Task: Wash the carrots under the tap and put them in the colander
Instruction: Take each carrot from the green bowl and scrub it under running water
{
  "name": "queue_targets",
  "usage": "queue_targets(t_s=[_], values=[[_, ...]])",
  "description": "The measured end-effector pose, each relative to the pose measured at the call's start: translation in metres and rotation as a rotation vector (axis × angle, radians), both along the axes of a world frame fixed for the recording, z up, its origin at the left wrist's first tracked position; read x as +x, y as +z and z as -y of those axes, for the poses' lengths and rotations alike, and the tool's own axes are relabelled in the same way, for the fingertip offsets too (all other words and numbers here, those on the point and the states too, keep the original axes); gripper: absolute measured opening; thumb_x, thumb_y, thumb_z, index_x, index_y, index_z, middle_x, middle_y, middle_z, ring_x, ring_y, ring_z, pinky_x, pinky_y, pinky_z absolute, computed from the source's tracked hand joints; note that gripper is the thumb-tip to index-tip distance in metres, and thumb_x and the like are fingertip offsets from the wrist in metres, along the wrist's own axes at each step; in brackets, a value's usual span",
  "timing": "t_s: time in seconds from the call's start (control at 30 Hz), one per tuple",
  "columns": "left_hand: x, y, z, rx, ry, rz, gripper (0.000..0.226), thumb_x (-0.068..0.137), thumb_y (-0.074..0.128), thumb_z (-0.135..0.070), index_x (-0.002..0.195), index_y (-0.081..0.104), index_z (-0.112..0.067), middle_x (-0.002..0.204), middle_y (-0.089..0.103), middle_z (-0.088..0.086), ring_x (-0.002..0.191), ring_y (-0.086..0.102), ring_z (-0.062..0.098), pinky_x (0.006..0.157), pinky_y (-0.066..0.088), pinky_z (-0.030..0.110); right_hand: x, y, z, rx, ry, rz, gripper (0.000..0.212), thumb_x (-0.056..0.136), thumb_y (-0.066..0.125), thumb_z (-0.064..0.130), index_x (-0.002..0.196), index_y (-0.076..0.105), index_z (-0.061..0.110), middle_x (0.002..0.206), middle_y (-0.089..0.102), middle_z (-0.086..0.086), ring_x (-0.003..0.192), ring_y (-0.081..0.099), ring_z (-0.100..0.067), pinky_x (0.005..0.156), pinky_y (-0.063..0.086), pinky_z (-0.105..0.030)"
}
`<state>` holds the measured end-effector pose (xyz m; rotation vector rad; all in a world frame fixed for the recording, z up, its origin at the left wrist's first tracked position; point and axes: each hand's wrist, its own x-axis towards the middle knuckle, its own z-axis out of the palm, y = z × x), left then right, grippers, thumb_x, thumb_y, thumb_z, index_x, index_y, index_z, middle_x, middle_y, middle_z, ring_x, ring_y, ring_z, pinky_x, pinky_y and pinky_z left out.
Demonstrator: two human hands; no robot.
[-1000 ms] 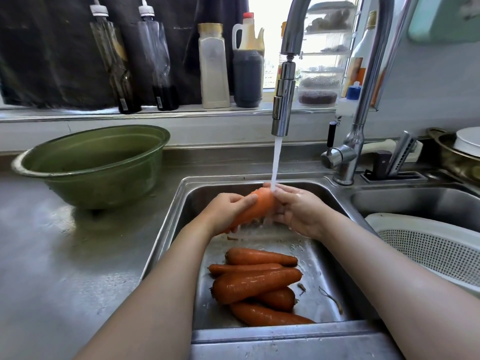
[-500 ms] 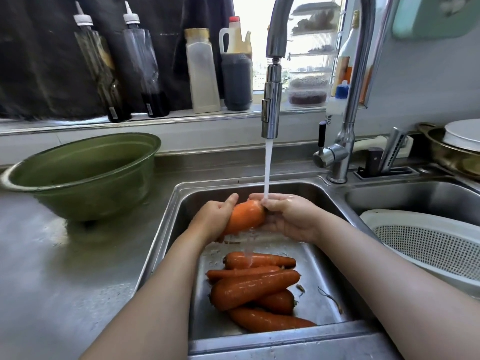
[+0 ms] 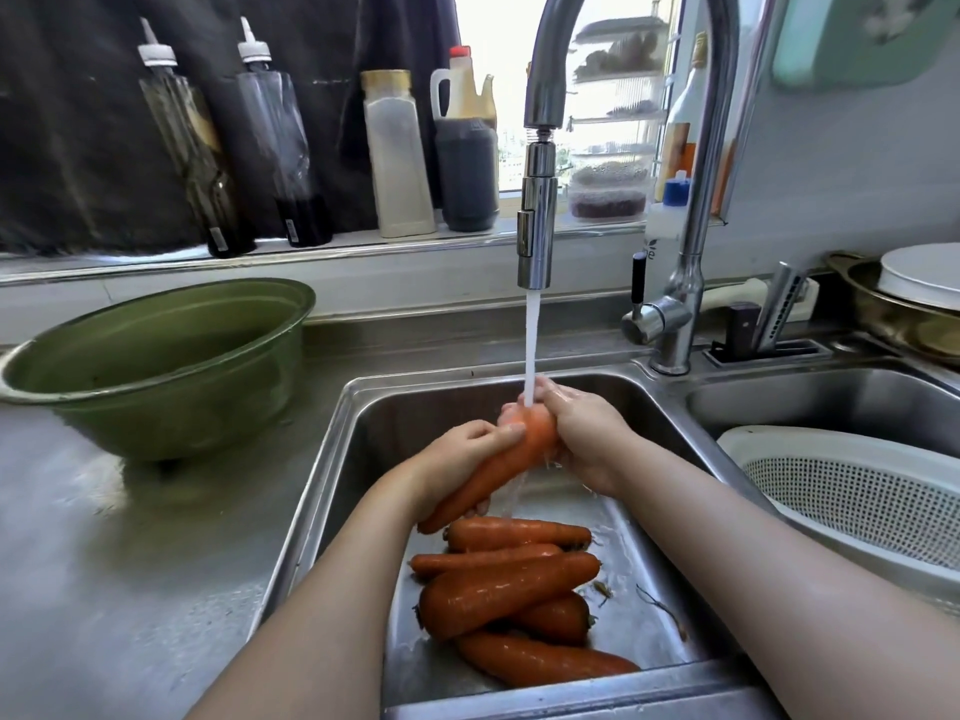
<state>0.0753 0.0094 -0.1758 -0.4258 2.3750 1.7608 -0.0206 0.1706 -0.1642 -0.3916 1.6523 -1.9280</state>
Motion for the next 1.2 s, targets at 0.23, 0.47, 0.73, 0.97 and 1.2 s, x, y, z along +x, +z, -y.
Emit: queue_targets(t_s=[0.23,0.47,0.73,0.97,1.2], values=[[0.001,0.008,-0.002,-0.016,0.114,-0.018,0.082,0.097,0.035,-0.076,0.110,0.072,-0.004,0.084,0.076,0.021,0.066,0.071,0.029,0.062,0.059,0.034,-0.005,0.000,-0.008,-0.072,0.235,0.051,0.033,0.109,0.048,0.026,0.139,0.061,0.022,0.139,0.058,-0.023,0.106,0.064,-0.034,0.074,0.058,-0.041],[0.003,0.010,-0.001,0.313,0.052,0.080,0.081,0.099,0.040,-0.071,0.124,0.064,0.001,0.097,0.071,0.016,0.069,0.066,0.023,0.055,0.054,0.031,0.007,0.004,0.001,0.028,0.143,-0.098,0.027,0.105,0.055,0.042,0.127,0.061,0.028,0.129,0.061,-0.021,0.103,0.068,-0.043,0.084,0.060,-0.052],[-0.001,0.019,-0.016,0.252,-0.030,0.099,0.072,0.097,0.047,-0.069,0.130,0.060,-0.006,0.093,0.071,0.010,0.066,0.065,0.018,0.057,0.055,0.026,-0.002,0.004,0.000,0.083,-0.047,-0.048,0.036,0.108,0.042,0.052,0.118,0.065,0.027,0.111,0.069,-0.015,0.092,0.069,-0.031,0.068,0.058,-0.041],[0.008,0.014,0.000,0.247,-0.022,0.131,0.078,0.103,0.025,-0.069,0.127,0.062,-0.005,0.086,0.070,0.011,0.061,0.062,0.020,0.058,0.055,0.028,-0.002,-0.004,-0.008,0.133,0.293,-0.182,0.057,0.087,0.078,0.028,0.138,0.052,0.026,0.130,0.061,-0.016,0.113,0.067,-0.034,0.087,0.060,-0.041],[0.000,0.013,-0.011,0.297,-0.061,0.198,0.081,0.089,0.059,-0.074,0.131,0.059,-0.005,0.091,0.071,0.012,0.074,0.068,0.019,0.073,0.058,0.031,0.000,-0.003,0.014,0.210,-0.167,-0.171,0.035,0.105,0.052,0.049,0.114,0.070,0.021,0.111,0.073,-0.014,0.099,0.071,-0.032,0.079,0.061,-0.044]])
